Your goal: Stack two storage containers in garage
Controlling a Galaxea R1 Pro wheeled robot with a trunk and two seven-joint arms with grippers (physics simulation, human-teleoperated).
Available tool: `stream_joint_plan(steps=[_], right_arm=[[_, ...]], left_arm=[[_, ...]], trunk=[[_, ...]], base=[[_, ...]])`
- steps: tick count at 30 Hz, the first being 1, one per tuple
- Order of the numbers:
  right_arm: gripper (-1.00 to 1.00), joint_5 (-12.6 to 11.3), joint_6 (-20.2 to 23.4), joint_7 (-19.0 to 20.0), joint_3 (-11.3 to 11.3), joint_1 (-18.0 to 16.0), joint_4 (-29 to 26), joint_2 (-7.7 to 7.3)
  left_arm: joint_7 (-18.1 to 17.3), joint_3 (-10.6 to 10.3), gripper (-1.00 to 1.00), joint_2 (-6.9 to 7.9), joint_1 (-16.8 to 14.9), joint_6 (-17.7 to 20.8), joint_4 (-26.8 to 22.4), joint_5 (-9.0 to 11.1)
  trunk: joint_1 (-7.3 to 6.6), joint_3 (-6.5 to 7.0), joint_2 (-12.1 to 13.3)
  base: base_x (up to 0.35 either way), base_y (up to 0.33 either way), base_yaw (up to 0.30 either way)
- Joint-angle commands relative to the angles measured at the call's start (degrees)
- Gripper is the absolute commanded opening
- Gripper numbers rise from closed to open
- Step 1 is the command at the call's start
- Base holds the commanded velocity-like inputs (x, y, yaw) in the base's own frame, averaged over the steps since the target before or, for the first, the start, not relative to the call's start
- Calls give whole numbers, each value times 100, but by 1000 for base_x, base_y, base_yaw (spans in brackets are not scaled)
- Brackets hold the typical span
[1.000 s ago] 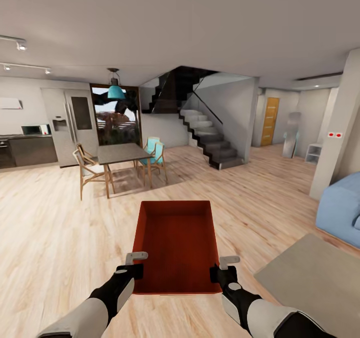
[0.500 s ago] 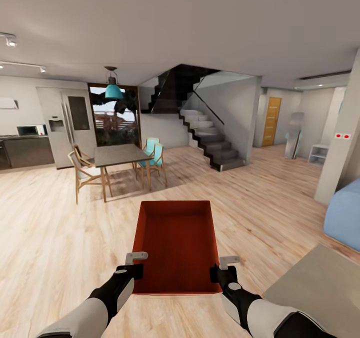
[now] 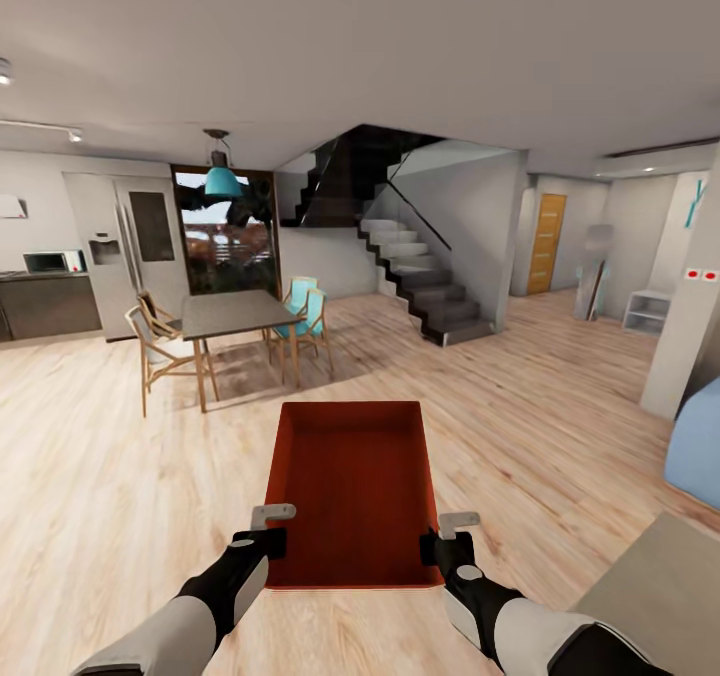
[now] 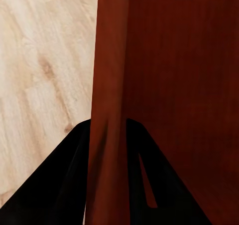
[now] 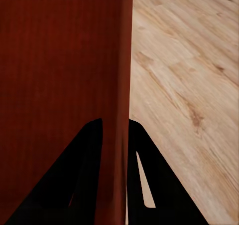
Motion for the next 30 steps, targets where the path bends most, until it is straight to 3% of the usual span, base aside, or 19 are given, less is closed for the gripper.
stream_joint_plan(steps=[1,30], right_arm=[[-100,-145,-43,-37,-48,-5,11,0],[-100,-145,-45,-37,-48,-5,11,-4]], left_arm=[[106,159,-100,-4,-4,43,-19,-129],[105,162,-100,-6,-5,44,-18,-129]], trunk=[[4,-8,-6],[4,-8,-6]], base=[[322,0,0],[322,0,0]])
